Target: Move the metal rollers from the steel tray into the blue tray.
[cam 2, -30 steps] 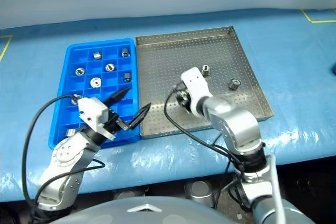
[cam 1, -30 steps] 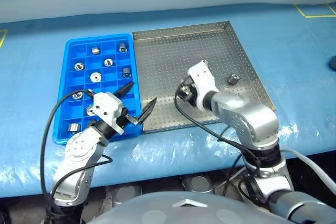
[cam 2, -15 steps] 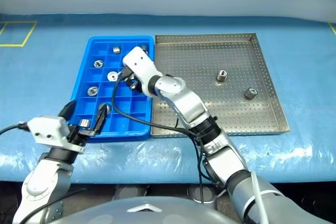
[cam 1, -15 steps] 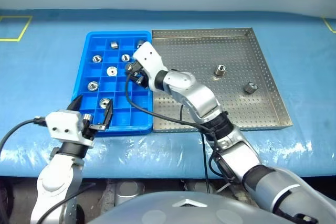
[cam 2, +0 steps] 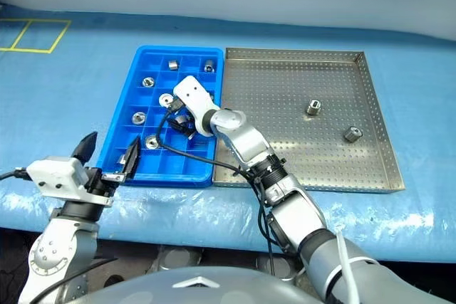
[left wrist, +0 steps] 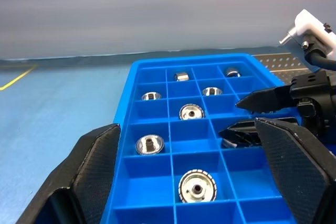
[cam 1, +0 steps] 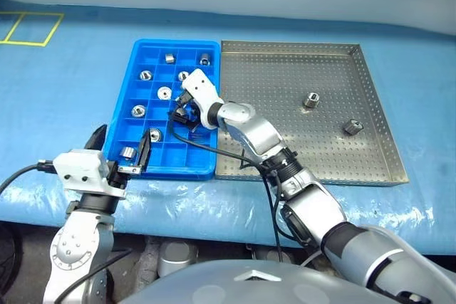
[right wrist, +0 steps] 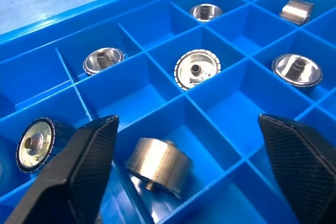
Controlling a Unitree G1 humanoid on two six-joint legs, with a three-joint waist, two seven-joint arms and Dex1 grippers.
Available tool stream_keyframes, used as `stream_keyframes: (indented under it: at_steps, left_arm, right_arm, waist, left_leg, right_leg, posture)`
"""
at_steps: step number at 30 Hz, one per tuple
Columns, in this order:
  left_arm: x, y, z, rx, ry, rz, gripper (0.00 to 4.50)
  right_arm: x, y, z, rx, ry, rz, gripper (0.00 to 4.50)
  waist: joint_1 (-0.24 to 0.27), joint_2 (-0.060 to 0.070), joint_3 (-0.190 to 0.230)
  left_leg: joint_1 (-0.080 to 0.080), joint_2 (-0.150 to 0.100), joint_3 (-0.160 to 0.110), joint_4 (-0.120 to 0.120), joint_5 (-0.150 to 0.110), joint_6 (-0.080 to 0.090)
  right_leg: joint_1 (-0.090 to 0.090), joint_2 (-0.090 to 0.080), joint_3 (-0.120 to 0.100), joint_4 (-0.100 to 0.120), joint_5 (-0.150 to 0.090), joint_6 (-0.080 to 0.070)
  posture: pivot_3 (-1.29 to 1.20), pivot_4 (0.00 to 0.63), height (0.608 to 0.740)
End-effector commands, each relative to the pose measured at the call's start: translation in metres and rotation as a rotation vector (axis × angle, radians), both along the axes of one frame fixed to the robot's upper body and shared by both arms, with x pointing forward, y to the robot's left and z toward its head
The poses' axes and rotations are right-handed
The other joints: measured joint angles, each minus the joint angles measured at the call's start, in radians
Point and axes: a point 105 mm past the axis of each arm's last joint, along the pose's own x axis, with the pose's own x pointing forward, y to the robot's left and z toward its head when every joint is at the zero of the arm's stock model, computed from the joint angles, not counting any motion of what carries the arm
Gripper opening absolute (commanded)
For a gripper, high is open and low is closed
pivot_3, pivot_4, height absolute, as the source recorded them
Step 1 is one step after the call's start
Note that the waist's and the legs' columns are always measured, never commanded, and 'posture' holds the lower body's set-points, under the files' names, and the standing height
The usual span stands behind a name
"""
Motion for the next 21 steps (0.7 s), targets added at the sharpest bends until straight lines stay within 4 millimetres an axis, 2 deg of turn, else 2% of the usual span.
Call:
stream_keyframes:
  at_steps: [1, 4, 7, 11, 17, 21]
  left_arm:
    - [0.005, -0.006, 0.003, 0.005, -0.009, -0.044, 4.50]
    - [0.010, -0.012, 0.004, -0.003, -0.017, -0.085, 4.50]
    - [0.015, -0.019, 0.004, -0.009, -0.014, -0.136, 4.50]
    - [0.024, -0.034, 0.002, -0.026, -0.011, -0.216, 4.50]
    - [0.035, -0.055, 0.000, -0.036, -0.010, -0.320, 4.50]
    - [0.038, -0.067, -0.002, -0.010, -0.005, -0.390, 4.50]
  right_arm:
    - [0.017, -0.023, 0.033, 0.135, -0.074, -0.184, 4.48]
    - [0.043, -0.065, 0.050, 0.135, -0.164, -0.499, 4.48]
    - [0.058, -0.111, 0.061, 0.139, -0.268, -0.772, 4.48]
    - [0.065, -0.158, 0.052, 0.126, -0.281, -1.071, 4.48]
    - [0.061, -0.188, 0.025, 0.083, -0.201, -1.358, 4.48]
    - [0.056, -0.194, 0.008, 0.074, -0.115, -1.479, 4.48]
  waist:
    - [-0.002, 0.000, 0.000]
    - [-0.007, 0.000, 0.000]
    - [-0.019, 0.000, 0.000]
    - [-0.046, 0.001, 0.000]
    - [-0.102, 0.001, 0.000]
    - [-0.114, 0.002, -0.001]
  left_leg:
    - [0.000, 0.000, 0.000, 0.000, 0.000, 0.000]
    - [0.000, 0.000, 0.000, 0.000, 0.000, 0.000]
    - [0.000, 0.000, 0.000, 0.001, 0.000, -0.001]
    - [0.000, 0.000, 0.001, 0.000, 0.000, -0.001]
    - [0.000, 0.000, 0.001, -0.001, 0.000, -0.001]
    - [0.000, 0.000, 0.001, -0.001, 0.000, -0.001]
  right_leg:
    - [0.000, 0.000, 0.000, 0.000, 0.000, 0.000]
    - [0.000, 0.000, 0.000, 0.000, 0.000, 0.000]
    - [0.000, -0.001, 0.000, 0.000, 0.000, 0.000]
    - [0.000, -0.001, 0.000, 0.000, 0.000, 0.000]
    - [-0.001, -0.001, 0.002, 0.001, 0.000, -0.001]
    - [-0.001, -0.001, 0.002, 0.002, 0.000, -0.001]
  posture:
    - [0.22, 0.150, 0.740]
    - [0.19, 0.150, 0.740]
    - [0.16, 0.150, 0.740]
    - [0.11, 0.150, 0.740]
    - [0.06, 0.150, 0.740]
    - [0.04, 0.150, 0.740]
